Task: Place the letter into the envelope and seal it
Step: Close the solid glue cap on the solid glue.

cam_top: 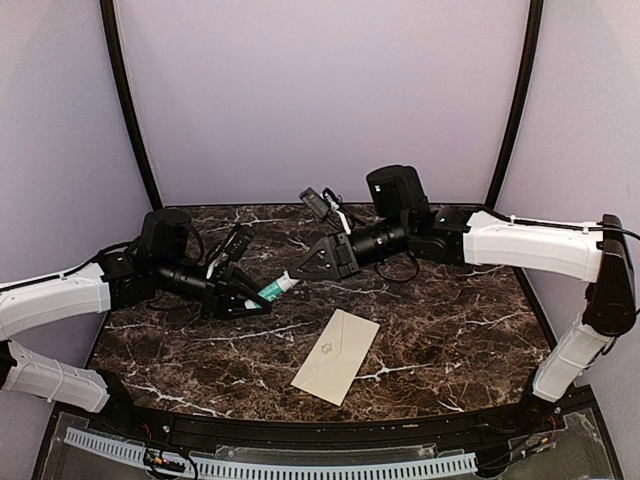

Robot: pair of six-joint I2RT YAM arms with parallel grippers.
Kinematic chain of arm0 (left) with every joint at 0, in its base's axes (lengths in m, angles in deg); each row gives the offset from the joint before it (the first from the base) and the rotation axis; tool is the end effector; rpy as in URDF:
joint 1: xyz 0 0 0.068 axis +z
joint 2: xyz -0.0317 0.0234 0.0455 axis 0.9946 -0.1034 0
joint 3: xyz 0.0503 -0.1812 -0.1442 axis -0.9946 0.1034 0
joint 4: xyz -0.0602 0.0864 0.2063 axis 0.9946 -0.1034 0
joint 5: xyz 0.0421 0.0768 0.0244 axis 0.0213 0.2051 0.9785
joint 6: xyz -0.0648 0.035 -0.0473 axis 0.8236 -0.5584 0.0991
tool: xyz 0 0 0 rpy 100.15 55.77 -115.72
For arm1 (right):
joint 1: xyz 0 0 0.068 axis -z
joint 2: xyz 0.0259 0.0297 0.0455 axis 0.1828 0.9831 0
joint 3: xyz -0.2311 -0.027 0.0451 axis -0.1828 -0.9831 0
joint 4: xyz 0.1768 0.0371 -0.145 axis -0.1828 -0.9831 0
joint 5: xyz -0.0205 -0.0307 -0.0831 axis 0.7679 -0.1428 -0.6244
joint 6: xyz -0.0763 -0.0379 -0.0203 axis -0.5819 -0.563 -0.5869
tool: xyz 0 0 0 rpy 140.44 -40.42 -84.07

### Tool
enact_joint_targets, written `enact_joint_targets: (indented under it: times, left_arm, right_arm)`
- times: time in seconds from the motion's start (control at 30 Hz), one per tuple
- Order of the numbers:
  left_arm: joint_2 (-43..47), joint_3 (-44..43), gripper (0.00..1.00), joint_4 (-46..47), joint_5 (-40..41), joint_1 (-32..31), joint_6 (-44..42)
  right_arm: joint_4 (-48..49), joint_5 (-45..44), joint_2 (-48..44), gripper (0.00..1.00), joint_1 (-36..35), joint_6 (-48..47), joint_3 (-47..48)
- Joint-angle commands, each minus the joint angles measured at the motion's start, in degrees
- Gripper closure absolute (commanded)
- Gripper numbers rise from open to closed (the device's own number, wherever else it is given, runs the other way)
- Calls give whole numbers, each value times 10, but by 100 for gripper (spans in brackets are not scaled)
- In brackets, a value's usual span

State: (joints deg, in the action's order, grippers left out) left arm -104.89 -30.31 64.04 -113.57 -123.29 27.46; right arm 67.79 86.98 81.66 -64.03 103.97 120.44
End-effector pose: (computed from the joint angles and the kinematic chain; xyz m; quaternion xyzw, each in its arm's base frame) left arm 0.1611 -0.2106 0.2514 0.4586 0.6375 -0.5247 0.3286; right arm 0.1768 0.3323 0.2834 -0.3824 0.6964 0.5794 0.1817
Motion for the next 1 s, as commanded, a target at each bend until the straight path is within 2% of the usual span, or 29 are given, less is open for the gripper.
enact_joint_targets:
  times: [0.0,0.4,0.63,0.8,0.97]
  left_arm:
    - [7,-4,100,43,-9,-4,-1]
    - [14,-2,100,42,-2,-4,-2]
    - [24,4,100,48,65,-4,19]
    - [44,26,100,99,98,-4,65]
    - [43,37,100,147,91,-4,109]
  right_arm:
    - [27,12,19,98,-29,11,-3]
    - [26,11,20,99,-35,16,-20]
    - [24,-12,-2,100,-35,20,-39]
    - [39,-23,-13,100,-35,32,-55]
    - [80,-33,-18,100,-35,52,-68]
